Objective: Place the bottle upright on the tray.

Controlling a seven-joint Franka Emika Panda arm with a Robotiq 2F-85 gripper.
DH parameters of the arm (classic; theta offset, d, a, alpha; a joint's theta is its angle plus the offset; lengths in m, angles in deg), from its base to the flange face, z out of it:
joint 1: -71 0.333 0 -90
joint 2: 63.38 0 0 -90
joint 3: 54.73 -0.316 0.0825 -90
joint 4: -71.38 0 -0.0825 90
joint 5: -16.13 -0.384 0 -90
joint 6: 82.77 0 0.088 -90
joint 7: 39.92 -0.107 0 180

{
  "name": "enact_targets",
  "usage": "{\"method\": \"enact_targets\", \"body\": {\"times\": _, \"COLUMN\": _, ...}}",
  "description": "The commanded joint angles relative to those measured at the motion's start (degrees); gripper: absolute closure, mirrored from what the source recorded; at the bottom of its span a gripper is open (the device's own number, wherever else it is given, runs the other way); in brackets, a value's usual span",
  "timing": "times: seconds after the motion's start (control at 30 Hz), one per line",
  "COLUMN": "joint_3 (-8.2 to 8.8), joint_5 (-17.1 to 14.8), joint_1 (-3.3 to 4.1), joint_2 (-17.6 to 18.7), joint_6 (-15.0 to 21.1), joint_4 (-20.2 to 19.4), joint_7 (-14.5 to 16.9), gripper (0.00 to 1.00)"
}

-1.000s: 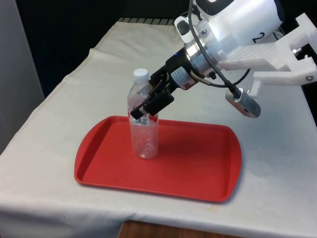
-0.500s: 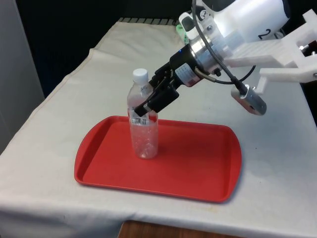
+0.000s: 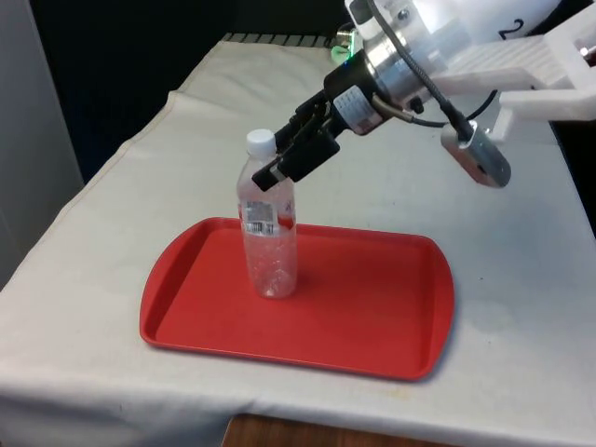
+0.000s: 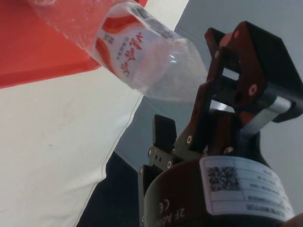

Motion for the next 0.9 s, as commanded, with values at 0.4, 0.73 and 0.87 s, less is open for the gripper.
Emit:
{"method": "enact_targets", "body": {"times": 0.4, "joint_3": -0.74, "joint_5": -0.23, "joint_1": 0.0, "joint_2": -2.81, "joint_6": -3.44, "joint_4": 0.86, "joint_7": 0.97, "gripper": 0.0}}
{"method": "enact_targets", "body": {"times": 0.73, "joint_3": -1.2, "joint_5": -0.23, "joint_1": 0.06, "joint_2": -4.18, "joint_6": -6.07, "joint_4": 2.29, "joint_7": 2.06, "gripper": 0.0}}
{"method": "enact_targets", "body": {"times": 0.87, "joint_3": -1.38, "joint_5": -0.23, "joint_1": 0.0, "joint_2": -4.53, "joint_6": -6.82, "joint_4": 2.75, "joint_7": 2.41, "gripper": 0.0}}
